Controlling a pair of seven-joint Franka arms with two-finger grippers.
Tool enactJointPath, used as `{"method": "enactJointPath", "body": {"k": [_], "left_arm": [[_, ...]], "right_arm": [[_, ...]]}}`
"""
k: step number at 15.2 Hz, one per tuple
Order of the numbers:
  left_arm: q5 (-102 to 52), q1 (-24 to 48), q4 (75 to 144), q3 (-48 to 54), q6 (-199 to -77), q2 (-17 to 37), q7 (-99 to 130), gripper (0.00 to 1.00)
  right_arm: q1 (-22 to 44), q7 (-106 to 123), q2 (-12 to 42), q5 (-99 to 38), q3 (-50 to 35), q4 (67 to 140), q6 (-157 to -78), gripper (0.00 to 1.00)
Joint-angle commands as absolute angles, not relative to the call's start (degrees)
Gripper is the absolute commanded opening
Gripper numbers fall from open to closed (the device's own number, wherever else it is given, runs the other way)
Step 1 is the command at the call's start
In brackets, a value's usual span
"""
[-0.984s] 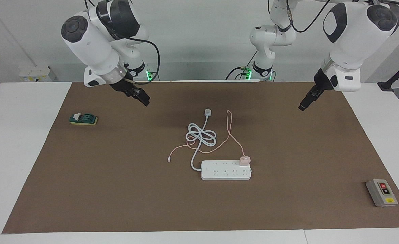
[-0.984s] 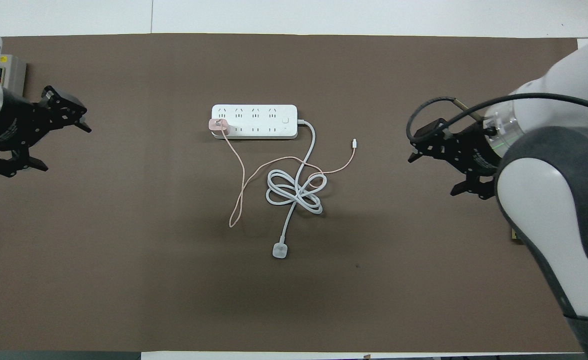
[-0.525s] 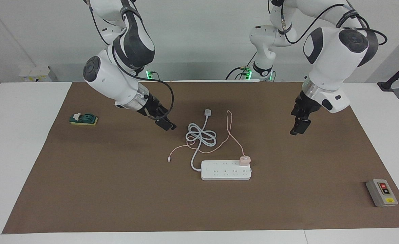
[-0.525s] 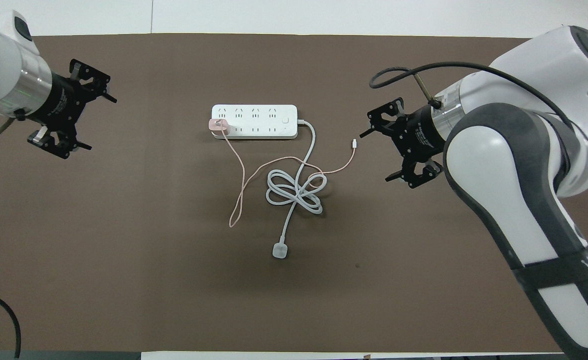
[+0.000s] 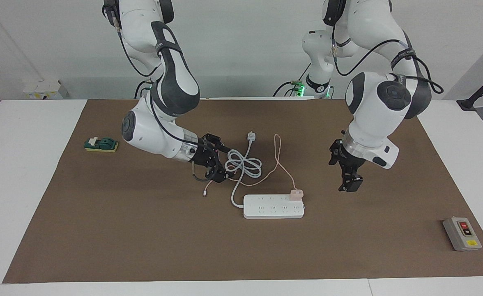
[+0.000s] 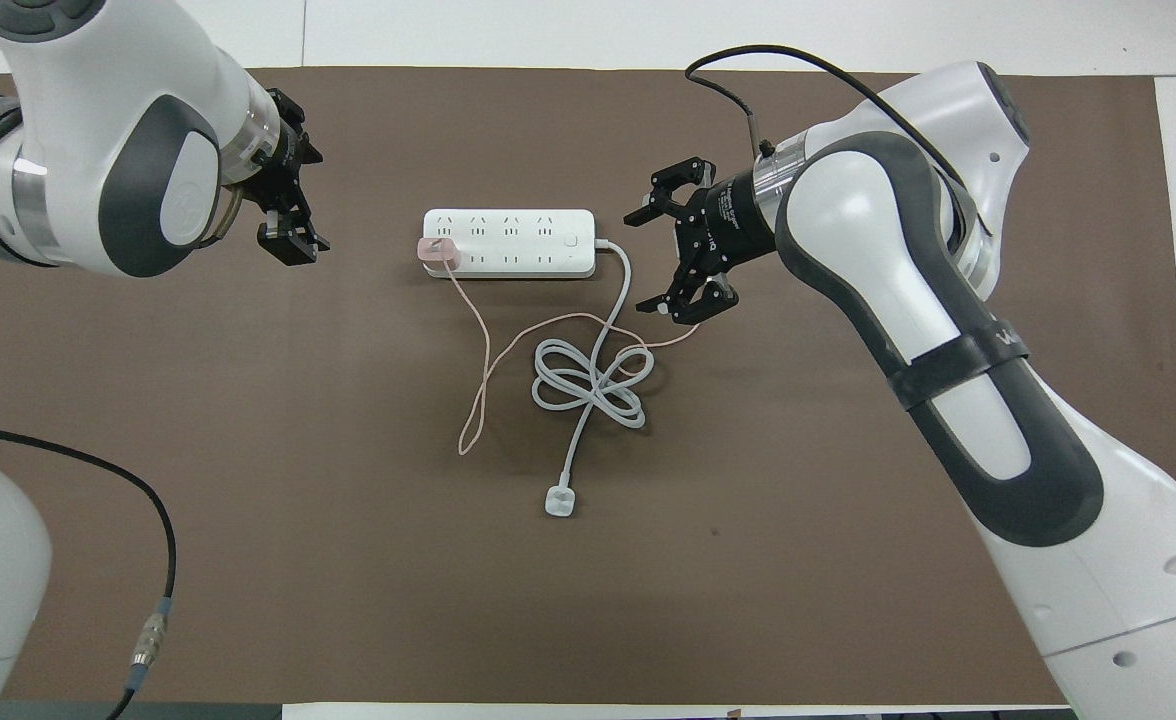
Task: Unplug charger and place it aside
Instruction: 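Grasp the pink charger with the left gripper while the right gripper holds the strip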
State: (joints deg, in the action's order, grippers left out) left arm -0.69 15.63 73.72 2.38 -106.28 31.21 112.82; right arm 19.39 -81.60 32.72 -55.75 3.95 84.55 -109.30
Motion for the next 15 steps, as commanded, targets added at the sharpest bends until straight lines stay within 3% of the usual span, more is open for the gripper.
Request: {"method": "enactJointPath", "body": {"k": [1, 3, 9, 15], "left_arm": [[-0.1, 18.9, 71.4, 1.4, -107.3, 34.4, 115.0, 1.0], [0.2, 21.0, 71.5, 1.4, -107.9, 35.9, 114.3, 1.0], [0.2, 21.6, 72.2, 1.5, -107.6, 36.0, 106.6, 1.0], [0.5, 22.1, 75.5, 1.5, -110.6, 36.1, 106.6, 1.0]], "right_arm": [[19.3, -82.7, 37.5, -58.0, 3.8, 79.0, -108.0, 1.0], [19.9, -82.7, 43.0, -58.1, 3.7, 72.5, -107.0, 1.0], [20.7, -81.7, 53.5, -58.4, 2.9, 61.4, -113.8, 1.0], [21.1, -77.7, 57.2, -58.1, 3.0, 58.4, -117.2, 1.0]]}}
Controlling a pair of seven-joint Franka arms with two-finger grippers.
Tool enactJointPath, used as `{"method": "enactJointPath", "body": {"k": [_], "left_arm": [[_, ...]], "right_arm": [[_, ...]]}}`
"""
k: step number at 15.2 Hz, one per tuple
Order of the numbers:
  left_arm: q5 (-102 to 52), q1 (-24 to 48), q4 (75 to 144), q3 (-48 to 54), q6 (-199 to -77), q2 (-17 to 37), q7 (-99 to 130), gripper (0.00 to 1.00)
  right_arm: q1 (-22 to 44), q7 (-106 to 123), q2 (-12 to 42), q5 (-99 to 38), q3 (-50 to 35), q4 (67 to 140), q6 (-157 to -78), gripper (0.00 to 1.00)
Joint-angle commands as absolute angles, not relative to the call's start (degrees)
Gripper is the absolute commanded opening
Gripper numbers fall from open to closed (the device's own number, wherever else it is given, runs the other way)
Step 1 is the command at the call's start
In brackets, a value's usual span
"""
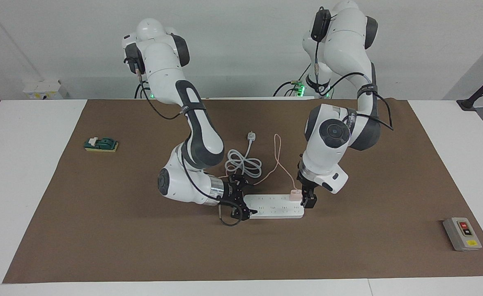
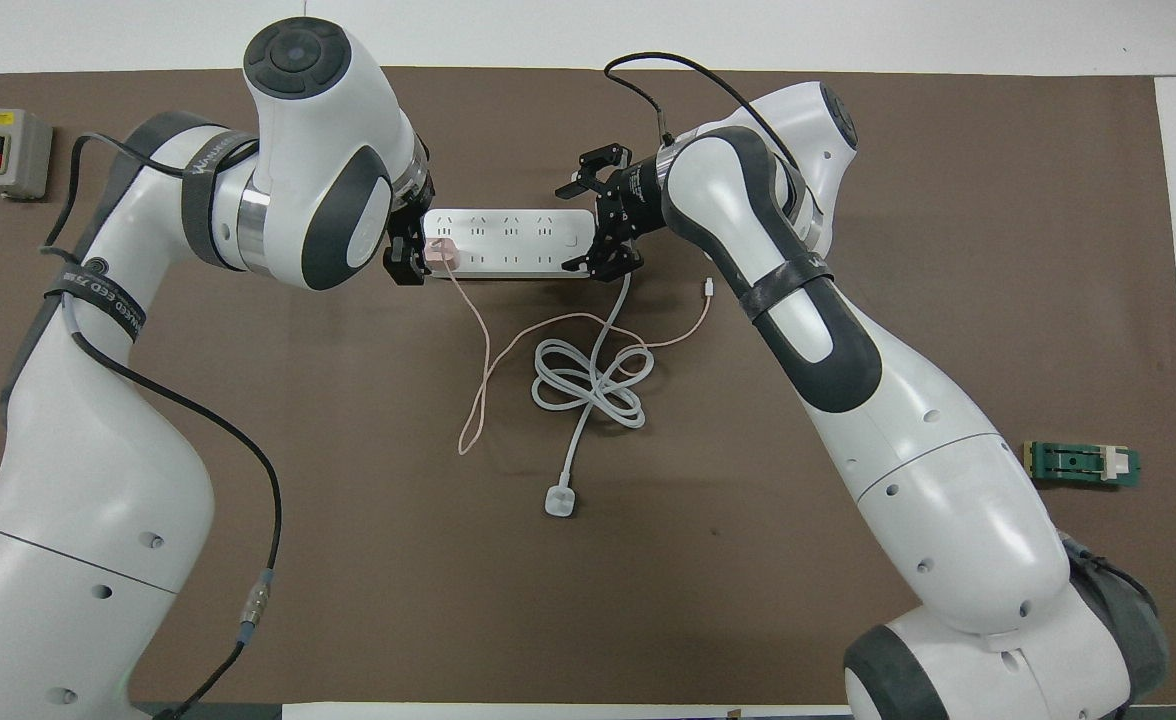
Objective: Unplug charger and place it aside
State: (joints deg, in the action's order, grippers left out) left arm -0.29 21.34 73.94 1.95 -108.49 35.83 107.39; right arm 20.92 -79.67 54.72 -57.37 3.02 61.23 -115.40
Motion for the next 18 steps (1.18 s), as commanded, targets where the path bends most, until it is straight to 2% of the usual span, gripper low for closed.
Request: {"method": "enactJointPath", "body": {"k": [1, 17, 18], "left_arm": [[0.4, 22.7, 76.2, 1.5, -111.9, 36.1, 106.6, 1.0], [0.6, 22.9, 80.5, 1.4, -115.2, 35.8, 106.6, 1.0], [0.6, 22.9, 80.5, 1.4, -115.3, 35.8, 106.6, 0.95]], "right_arm": [[21.3, -77.6, 57.4, -58.2, 3.0, 58.4, -118.0, 1.0], [22.1, -75.3, 58.4, -58.3, 2.9, 59.1, -118.7, 1.0], [21.4, -75.5, 58.4, -58.6, 2.9, 58.8, -117.0, 1.0]]}}
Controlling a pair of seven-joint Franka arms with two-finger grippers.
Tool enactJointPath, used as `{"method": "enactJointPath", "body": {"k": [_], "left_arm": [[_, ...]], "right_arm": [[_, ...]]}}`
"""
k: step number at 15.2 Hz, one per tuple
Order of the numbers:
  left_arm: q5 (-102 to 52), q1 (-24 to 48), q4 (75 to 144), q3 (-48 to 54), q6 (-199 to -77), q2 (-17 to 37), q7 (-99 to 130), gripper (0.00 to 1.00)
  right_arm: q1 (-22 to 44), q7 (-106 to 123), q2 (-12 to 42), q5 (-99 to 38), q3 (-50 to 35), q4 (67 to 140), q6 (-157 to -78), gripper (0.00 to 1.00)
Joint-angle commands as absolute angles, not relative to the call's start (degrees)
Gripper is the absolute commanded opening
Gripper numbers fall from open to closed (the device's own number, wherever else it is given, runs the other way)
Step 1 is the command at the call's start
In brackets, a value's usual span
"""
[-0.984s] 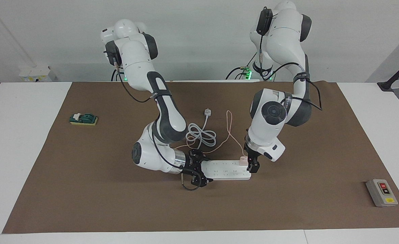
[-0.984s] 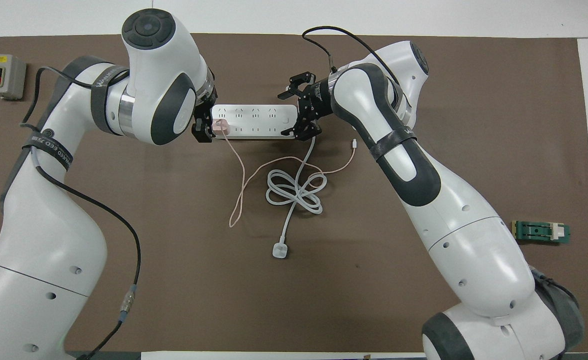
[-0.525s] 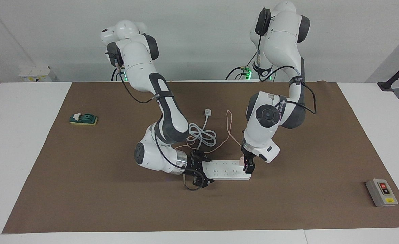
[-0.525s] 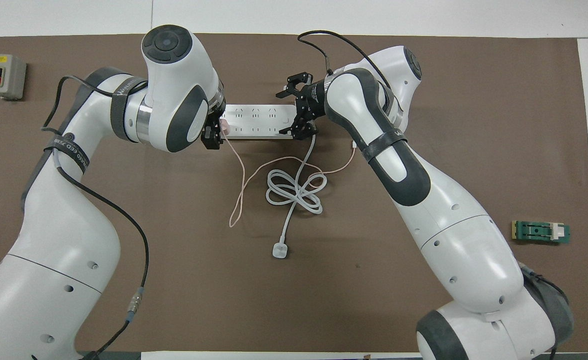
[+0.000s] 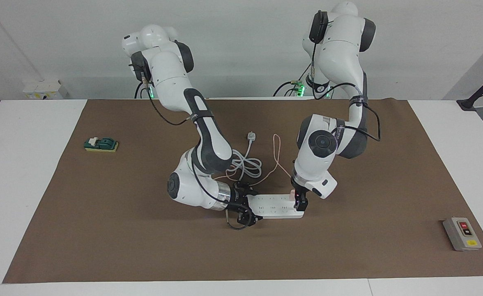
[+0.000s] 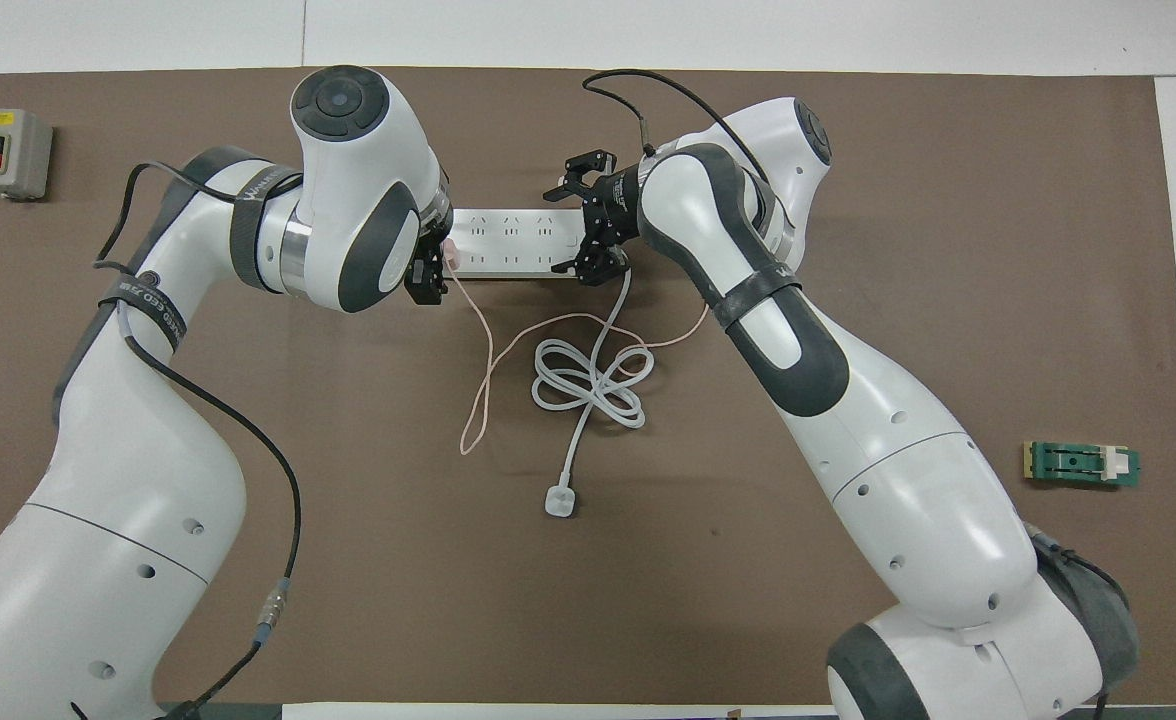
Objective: Unplug charger and place it aside
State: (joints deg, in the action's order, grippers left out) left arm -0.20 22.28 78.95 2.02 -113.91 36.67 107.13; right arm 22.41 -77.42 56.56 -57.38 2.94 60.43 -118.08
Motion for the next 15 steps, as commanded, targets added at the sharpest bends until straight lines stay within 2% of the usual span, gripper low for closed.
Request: {"method": "enactJointPath", "body": {"k": [1, 3, 6, 10, 13, 14, 15], "left_arm": [[0.6, 22.8, 80.5, 1.4, -115.3, 35.8, 106.6, 0.84], [0.6, 22.9, 80.5, 1.4, -115.3, 35.7, 106.6, 0.42], [0.7, 22.9, 80.5, 1.3, -115.2, 35.7, 106.6, 0.0], [1.2, 22.9, 80.4, 1.3, -115.1, 35.7, 107.3, 0.0], [1.3, 22.9, 80.4, 1.3, -115.0, 35.7, 107.2, 0.0], [1.3, 22.9, 80.4, 1.3, -115.0, 35.7, 107.2, 0.0], [1.4, 22.9, 80.4, 1.3, -115.0, 35.7, 107.2, 0.0]], "right_arm": [[21.0, -75.8, 58.4, -58.8, 2.9, 58.6, -114.6, 1.0], [20.7, -76.5, 58.3, -58.9, 2.7, 58.6, -112.6, 1.0], [20.7, -76.7, 58.3, -58.8, 2.6, 58.6, -112.8, 1.0], [21.4, -76.4, 58.4, -58.7, 2.6, 59.1, -115.3, 1.0], [21.8, -75.2, 58.1, -58.8, 2.7, 60.0, -116.4, 0.92], [21.8, -75.1, 58.1, -58.8, 2.7, 60.0, -116.4, 0.84], [21.9, -75.1, 58.1, -58.7, 2.7, 60.0, -116.3, 0.65]]}}
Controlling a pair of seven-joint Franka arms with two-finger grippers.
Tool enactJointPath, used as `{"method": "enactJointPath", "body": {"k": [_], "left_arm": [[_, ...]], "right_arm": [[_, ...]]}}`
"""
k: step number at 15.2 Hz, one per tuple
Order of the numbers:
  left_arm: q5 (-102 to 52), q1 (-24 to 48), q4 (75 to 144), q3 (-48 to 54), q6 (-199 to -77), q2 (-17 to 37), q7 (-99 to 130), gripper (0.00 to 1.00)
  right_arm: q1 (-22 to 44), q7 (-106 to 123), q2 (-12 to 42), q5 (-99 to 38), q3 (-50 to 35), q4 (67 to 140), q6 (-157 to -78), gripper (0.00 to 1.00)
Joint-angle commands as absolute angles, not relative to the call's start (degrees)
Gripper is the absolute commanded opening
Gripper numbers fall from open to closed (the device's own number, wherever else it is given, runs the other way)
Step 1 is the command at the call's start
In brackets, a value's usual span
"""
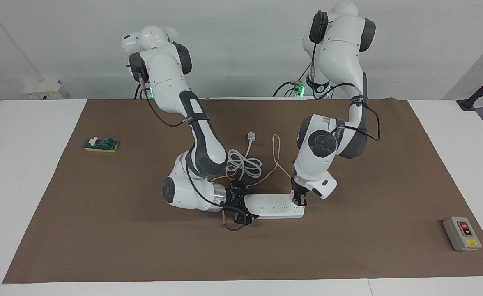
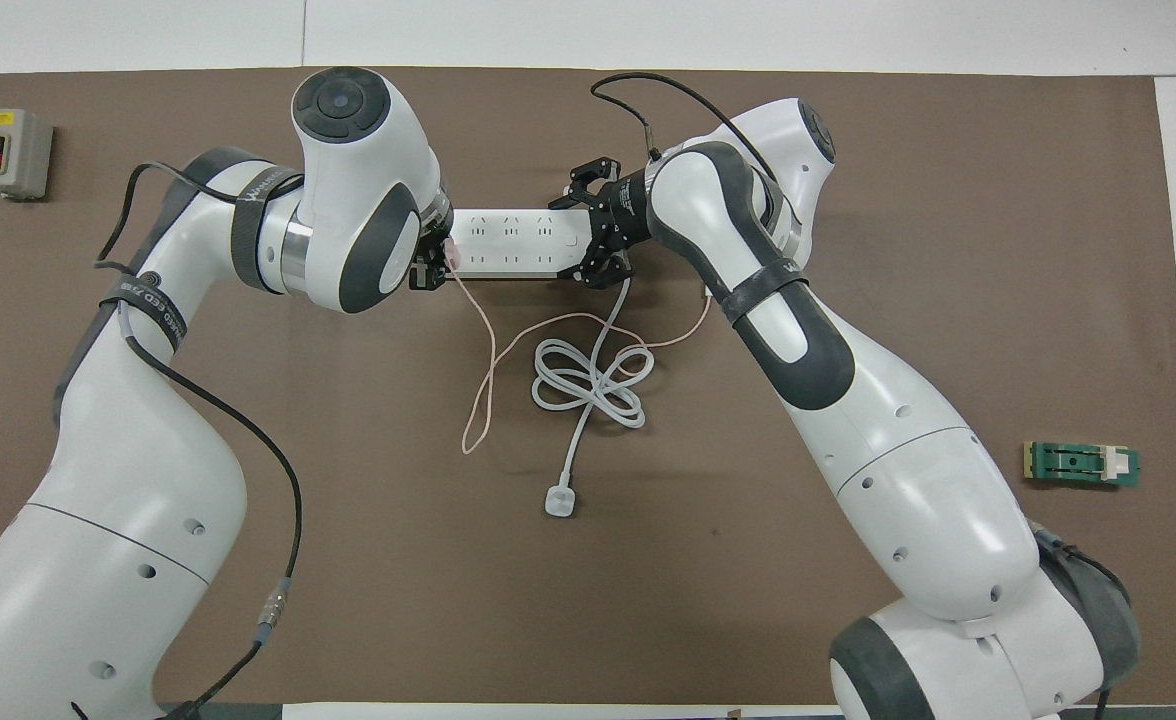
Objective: Unplug charger and place it aside
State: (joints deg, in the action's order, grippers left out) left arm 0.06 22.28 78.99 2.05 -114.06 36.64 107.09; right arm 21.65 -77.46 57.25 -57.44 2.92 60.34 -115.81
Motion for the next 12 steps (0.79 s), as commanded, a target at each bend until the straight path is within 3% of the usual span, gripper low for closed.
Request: {"method": "enactJointPath", "body": {"k": [1, 2, 3, 12], "left_arm": [[1.5, 22.9, 80.4, 1.3, -115.0, 35.7, 107.2, 0.0], [1.5, 22.9, 80.4, 1.3, -115.0, 35.7, 107.2, 0.0], [1.5, 22.9, 80.4, 1.3, -115.0, 35.7, 107.2, 0.0], [2.4, 22.7, 80.3, 1.3, -114.9, 35.7, 107.2, 0.0]], "right_arm": [[21.9, -75.0, 58.1, -58.6, 2.7, 60.0, -116.2, 0.37], [21.8, -75.0, 58.1, -58.7, 2.7, 60.0, -116.3, 0.26], [21.9, -74.9, 58.1, -58.7, 2.7, 60.0, -116.4, 0.24], [22.0, -74.9, 58.1, -59.0, 2.6, 60.0, -118.3, 0.24]]}}
